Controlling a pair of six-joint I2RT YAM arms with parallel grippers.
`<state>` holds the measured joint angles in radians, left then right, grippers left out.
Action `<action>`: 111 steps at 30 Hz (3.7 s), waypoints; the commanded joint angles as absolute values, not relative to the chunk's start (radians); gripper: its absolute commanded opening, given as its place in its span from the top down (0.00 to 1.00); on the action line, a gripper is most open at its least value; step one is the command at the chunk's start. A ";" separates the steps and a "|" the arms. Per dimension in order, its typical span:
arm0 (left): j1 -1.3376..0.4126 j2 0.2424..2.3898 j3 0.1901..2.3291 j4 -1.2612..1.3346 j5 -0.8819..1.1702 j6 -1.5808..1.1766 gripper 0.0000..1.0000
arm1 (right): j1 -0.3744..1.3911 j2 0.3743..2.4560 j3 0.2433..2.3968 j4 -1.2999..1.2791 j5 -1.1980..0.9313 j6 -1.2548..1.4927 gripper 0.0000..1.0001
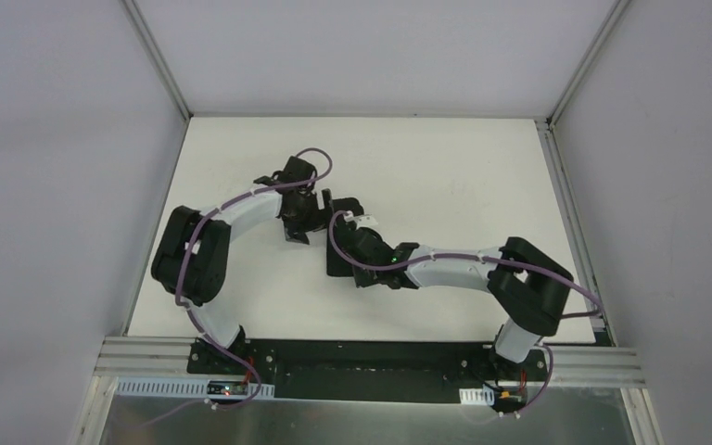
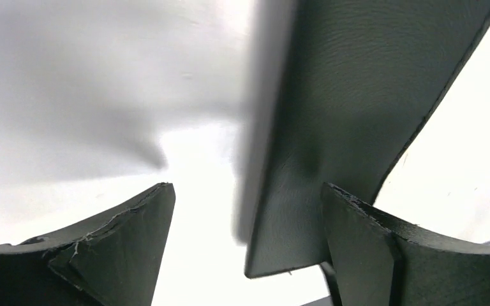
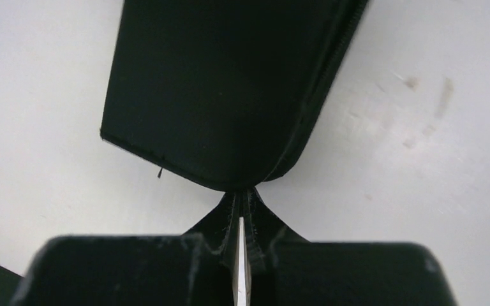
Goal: Sort the hair-cutting tools
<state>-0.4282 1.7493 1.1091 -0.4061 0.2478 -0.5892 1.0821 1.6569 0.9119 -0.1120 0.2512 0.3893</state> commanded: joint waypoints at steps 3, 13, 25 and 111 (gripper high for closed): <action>-0.302 1.473 0.979 -0.447 0.095 -0.710 0.11 | 1.088 1.838 1.133 -0.107 0.154 0.360 1.00; -0.267 1.166 0.620 -0.288 0.228 -1.006 0.23 | 1.088 2.003 1.299 -0.072 0.081 0.413 1.00; -0.275 1.259 0.526 -0.005 0.267 -1.136 0.37 | 1.088 2.046 1.330 -0.068 0.051 0.432 1.00; -0.343 1.575 0.692 -0.019 0.270 -1.106 0.55 | 1.001 1.993 1.302 -0.250 -0.035 0.495 1.00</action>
